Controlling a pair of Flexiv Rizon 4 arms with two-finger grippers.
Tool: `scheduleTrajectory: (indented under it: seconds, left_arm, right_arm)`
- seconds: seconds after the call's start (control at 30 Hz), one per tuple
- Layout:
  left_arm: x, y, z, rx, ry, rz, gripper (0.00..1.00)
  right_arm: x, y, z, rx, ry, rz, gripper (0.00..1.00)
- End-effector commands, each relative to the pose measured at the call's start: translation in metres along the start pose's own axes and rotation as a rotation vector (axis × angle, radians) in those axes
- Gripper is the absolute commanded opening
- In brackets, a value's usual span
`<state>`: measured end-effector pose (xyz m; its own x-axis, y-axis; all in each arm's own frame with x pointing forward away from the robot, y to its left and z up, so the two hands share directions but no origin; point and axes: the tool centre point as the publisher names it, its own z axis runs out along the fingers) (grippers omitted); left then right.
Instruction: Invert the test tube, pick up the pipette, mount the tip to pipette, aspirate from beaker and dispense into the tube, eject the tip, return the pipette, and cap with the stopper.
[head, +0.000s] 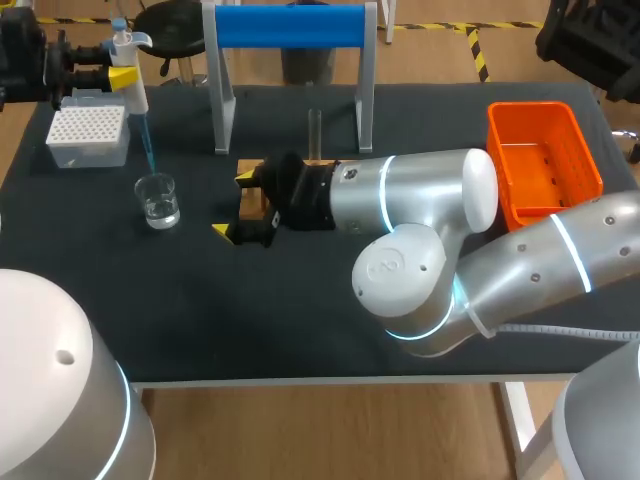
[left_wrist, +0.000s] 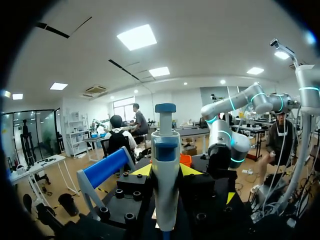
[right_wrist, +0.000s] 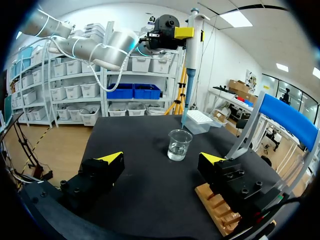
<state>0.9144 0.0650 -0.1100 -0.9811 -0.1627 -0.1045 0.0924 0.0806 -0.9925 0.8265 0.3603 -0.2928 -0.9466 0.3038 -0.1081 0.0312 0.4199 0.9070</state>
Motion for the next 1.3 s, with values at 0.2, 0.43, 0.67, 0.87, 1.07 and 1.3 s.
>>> scheduleTrajectory:
  seconds: [0.2, 0.43, 0.67, 0.87, 1.07, 1.3]
  left_arm:
    - [0.001, 0.013, -0.001, 0.024, -0.016, -0.017, 0.00]
    - [0.000, 0.021, -0.001, 0.027, -0.018, -0.026, 0.00]
    - [0.000, 0.030, -0.002, 0.030, -0.023, -0.035, 0.00]
    - [0.000, 0.036, -0.002, 0.032, -0.027, -0.044, 0.00]
    - [0.000, 0.043, -0.002, 0.026, -0.030, -0.058, 0.00]
    - [-0.001, 0.049, -0.003, 0.027, -0.033, -0.060, 0.00]
  right_arm:
    - [-0.001, 0.000, -0.001, 0.001, 0.003, 0.000, 1.00]
    - [-0.001, 0.000, -0.001, 0.001, 0.003, 0.000, 1.00]
    - [-0.001, 0.000, -0.001, 0.001, 0.003, 0.000, 1.00]
    - [-0.001, 0.000, -0.001, 0.001, 0.003, 0.000, 1.00]
    - [-0.001, 0.000, -0.001, 0.001, 0.003, 0.000, 1.00]
    - [-0.001, 0.000, -0.001, 0.001, 0.003, 0.000, 1.00]
